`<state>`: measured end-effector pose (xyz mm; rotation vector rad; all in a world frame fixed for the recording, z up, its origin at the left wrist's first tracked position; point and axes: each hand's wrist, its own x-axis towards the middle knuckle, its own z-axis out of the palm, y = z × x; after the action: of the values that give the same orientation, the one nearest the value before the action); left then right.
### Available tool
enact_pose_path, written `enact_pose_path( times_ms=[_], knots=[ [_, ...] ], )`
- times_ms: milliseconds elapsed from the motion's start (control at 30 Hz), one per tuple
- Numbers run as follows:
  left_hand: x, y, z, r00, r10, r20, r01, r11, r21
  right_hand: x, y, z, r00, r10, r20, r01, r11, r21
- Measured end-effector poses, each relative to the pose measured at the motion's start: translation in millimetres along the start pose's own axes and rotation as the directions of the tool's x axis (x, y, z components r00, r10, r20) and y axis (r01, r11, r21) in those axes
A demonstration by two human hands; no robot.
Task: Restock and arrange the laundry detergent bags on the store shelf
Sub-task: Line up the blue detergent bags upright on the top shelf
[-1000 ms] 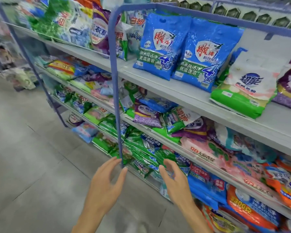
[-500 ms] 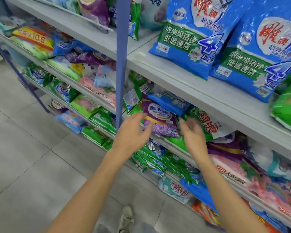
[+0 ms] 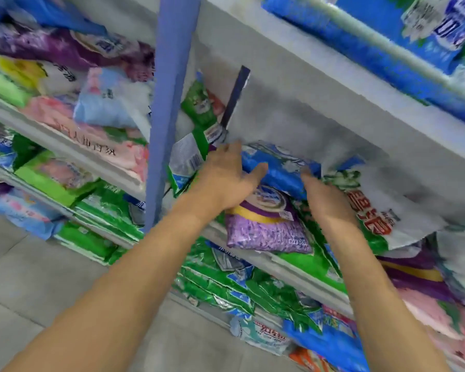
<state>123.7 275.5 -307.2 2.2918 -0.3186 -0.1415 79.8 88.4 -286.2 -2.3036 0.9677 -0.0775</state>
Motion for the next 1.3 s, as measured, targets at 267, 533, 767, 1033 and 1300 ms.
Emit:
enact_pose_path(
  times_ms=[267, 533, 767, 1033, 1300],
  knots=[
    [62.5, -0.1, 14.5, 0.993, -0.116, 0.008, 0.116, 0.976, -0.187, 29.6, -18.0, 34.9, 0.990, -0.141, 0.004, 0.138, 0.971, 0.197],
    [33.5, 44.5, -12.4, 0.961, -0.239, -0.140, 0.085, 0.736, -0.672, 6.5, -9.1, -7.4, 0.977, -0.215, -0.001, 0.148, 0.670, 0.728],
    [-76.5, 62.3, -56.9, 0.851, -0.105, 0.515, 0.508, 0.416, -0.754, -102.2, 20.2, -51.0, 0.937, -0.335, 0.098, -0.033, 0.195, 0.980],
    [-203.3, 62.8, -97.7, 0.783, -0.117, 0.611, 0.615, 0.294, -0.732, -226.5, 55.2, -100.0, 0.901, -0.337, 0.274, -0.124, 0.405, 0.906],
    [-239.1, 101.7, -142.5, 0.853, 0.010, 0.521, 0.480, 0.373, -0.794, -269.9, 21.3, -164.2, 0.914, -0.160, 0.374, -0.244, 0.519, 0.819]
  ],
)
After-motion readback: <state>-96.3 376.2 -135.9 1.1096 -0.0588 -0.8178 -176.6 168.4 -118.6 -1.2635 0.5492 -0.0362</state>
